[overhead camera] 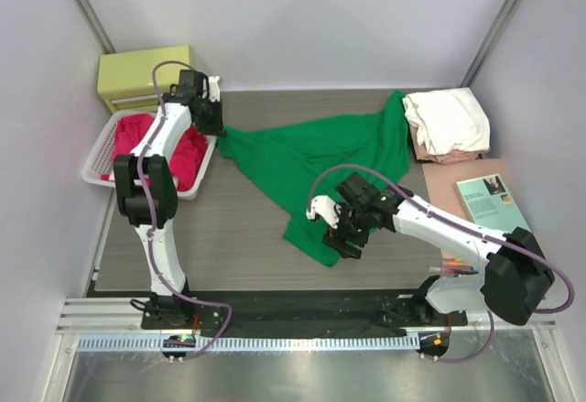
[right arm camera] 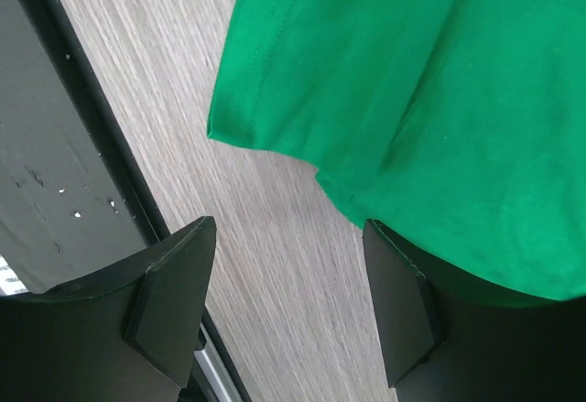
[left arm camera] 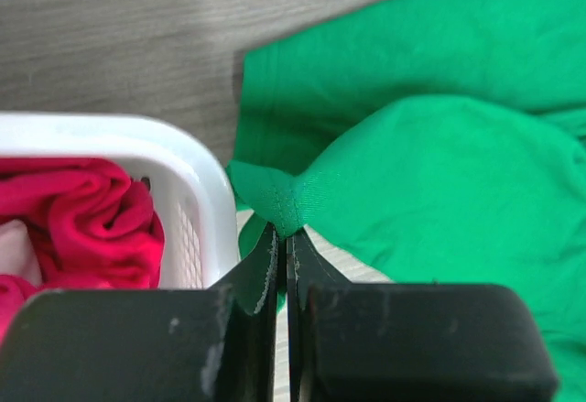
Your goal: Fold and stack the t-shirts
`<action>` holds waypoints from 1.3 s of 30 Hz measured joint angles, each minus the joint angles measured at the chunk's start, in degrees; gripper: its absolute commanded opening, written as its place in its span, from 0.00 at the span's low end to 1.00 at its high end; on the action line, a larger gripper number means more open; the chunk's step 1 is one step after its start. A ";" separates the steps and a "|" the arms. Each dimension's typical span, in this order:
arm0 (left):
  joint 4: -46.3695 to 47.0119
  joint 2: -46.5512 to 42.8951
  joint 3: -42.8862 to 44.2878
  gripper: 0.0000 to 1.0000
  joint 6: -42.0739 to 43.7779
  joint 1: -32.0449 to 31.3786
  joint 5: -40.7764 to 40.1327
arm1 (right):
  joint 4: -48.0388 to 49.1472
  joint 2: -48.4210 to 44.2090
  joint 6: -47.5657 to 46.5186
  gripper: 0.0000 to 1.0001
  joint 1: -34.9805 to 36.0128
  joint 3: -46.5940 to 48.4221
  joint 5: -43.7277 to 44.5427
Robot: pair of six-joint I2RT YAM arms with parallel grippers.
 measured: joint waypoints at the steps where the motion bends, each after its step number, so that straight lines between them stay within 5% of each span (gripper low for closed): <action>1: -0.02 -0.31 -0.57 0.00 0.15 0.00 -0.24 | -0.02 0.04 0.13 0.71 0.87 -0.13 0.07; 17: 1.14 -6.05 -5.03 0.00 1.84 0.00 -1.75 | 2.78 13.64 1.05 0.67 15.26 -1.09 3.17; 25: 1.16 -6.45 -5.84 0.00 1.90 0.00 -1.75 | 5.66 14.16 0.81 0.66 16.11 -0.07 4.07; 27: 1.16 -6.62 -6.14 0.00 1.92 0.00 -1.73 | 6.40 14.78 0.72 0.60 16.11 0.07 4.44; 30: 1.16 -6.71 -6.21 0.00 2.03 0.00 -1.73 | 7.23 16.17 0.11 0.01 16.11 0.98 4.85; 39: 1.20 -6.91 -6.56 0.00 2.08 0.00 -1.66 | 9.75 17.20 0.13 0.01 16.04 1.81 5.95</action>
